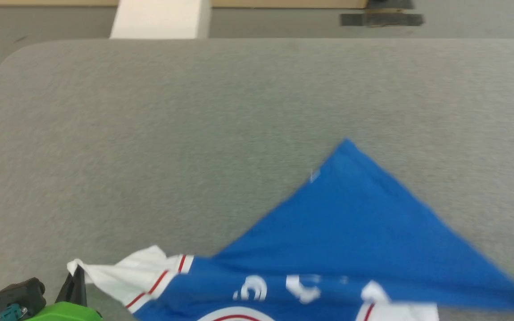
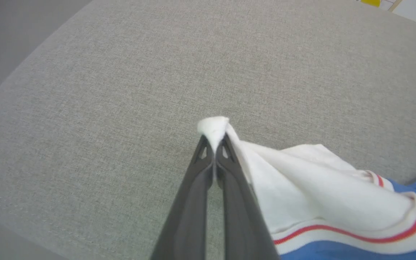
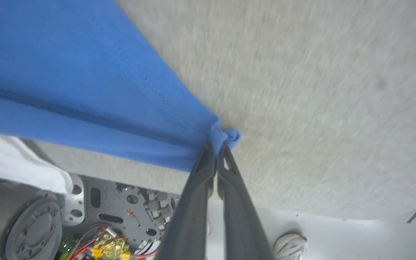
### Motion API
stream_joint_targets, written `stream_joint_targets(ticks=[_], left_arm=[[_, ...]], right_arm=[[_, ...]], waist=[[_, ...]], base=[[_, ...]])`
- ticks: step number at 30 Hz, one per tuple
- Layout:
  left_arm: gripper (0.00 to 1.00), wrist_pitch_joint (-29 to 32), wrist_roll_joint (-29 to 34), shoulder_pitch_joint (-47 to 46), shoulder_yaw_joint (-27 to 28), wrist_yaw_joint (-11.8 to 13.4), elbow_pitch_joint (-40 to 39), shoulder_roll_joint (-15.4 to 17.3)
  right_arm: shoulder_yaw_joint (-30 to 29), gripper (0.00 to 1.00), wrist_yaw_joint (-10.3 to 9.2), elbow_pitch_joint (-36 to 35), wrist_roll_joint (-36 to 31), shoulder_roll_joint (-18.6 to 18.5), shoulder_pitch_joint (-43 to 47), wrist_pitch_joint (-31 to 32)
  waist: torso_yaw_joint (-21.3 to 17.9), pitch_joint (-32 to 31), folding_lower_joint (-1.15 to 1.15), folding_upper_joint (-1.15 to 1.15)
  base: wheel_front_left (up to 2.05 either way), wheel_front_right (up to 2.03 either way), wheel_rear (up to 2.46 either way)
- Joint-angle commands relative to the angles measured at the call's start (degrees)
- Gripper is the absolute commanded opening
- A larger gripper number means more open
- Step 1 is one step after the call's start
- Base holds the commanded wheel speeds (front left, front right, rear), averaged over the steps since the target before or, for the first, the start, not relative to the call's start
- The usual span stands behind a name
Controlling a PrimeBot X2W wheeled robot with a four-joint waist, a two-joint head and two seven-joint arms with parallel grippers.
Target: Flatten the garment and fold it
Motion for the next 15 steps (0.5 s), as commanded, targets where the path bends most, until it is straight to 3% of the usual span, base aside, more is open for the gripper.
stream_joint_targets(ticks=[1,8,9,10,15], left_arm=[[0.00,0.2,-0.3,0.8,0.5,0.5,-0.1,1.0],[0.00,1.3,-0.4,1.5,0.7,0.7,-0.7,2.4],[0.00,1.4,-0.4,1.6,0.7,0.7,-0.8,2.5],[0.00,1.5,-0.4,1.6,0.7,0.8,-0.9,2.7],[0.00,2.0,-0.3,2.0,0.9,1.1,-1.5,3.4]], right_arm=[[-1.4,0.00,-0.10,0.1,0.7,1.5,3.9,-0.4],[-6.7,0.00,-0.10,1.6,-0.1,10.4,17.4,-3.7],[-7.6,0.23,-0.10,1.7,-0.3,11.9,18.0,-5.1],[-8.4,0.96,-0.10,2.0,-0.4,13.6,18.7,-6.4],[-13.6,1.00,-0.10,1.0,-3.1,19.3,17.6,-17.9]], waist=[[-4.5,-2.3,0.00,0.68],[-6.7,-2.1,0.00,0.68],[-6.8,-2.1,0.00,0.68],[-6.9,-2.0,0.00,0.68],[-7.2,-1.6,0.00,0.68]], base=[[0.00,0.00,0.00],[0.00,0.00,0.00],[0.00,0.00,0.00],[0.00,0.00,0.00],[0.00,0.00,0.00]])
